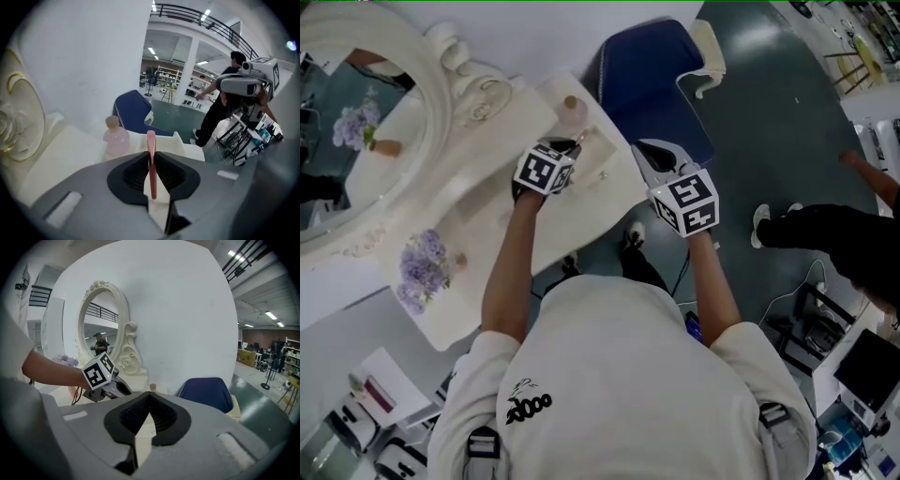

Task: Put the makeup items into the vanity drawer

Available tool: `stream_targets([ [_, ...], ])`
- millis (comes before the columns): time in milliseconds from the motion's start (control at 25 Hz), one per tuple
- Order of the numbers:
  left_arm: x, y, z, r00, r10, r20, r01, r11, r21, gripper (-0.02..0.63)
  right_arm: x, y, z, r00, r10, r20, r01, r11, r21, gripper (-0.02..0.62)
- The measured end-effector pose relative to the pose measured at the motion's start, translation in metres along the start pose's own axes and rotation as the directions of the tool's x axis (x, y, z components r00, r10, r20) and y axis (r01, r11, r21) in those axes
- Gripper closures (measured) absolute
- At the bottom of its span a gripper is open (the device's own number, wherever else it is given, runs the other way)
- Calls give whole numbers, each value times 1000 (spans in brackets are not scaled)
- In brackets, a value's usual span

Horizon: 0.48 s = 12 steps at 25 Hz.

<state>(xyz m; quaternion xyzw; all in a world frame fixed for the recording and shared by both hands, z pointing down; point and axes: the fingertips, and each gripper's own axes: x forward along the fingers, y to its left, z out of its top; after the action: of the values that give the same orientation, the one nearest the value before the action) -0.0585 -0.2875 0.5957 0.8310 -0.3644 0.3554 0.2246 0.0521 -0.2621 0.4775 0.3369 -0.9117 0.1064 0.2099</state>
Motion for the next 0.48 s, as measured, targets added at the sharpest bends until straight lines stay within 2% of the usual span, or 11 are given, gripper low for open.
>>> stream_targets([
  [280, 47, -10, -16, 989, -18, -148, 23, 999, 29, 536, -22, -19, -15, 998, -57, -12, 57, 998, 39, 591],
  [480, 61, -22, -34, 970, -74, -233, 69, 997, -30, 535, -34, -31, -22, 996, -82, -19, 82, 995, 51, 591],
])
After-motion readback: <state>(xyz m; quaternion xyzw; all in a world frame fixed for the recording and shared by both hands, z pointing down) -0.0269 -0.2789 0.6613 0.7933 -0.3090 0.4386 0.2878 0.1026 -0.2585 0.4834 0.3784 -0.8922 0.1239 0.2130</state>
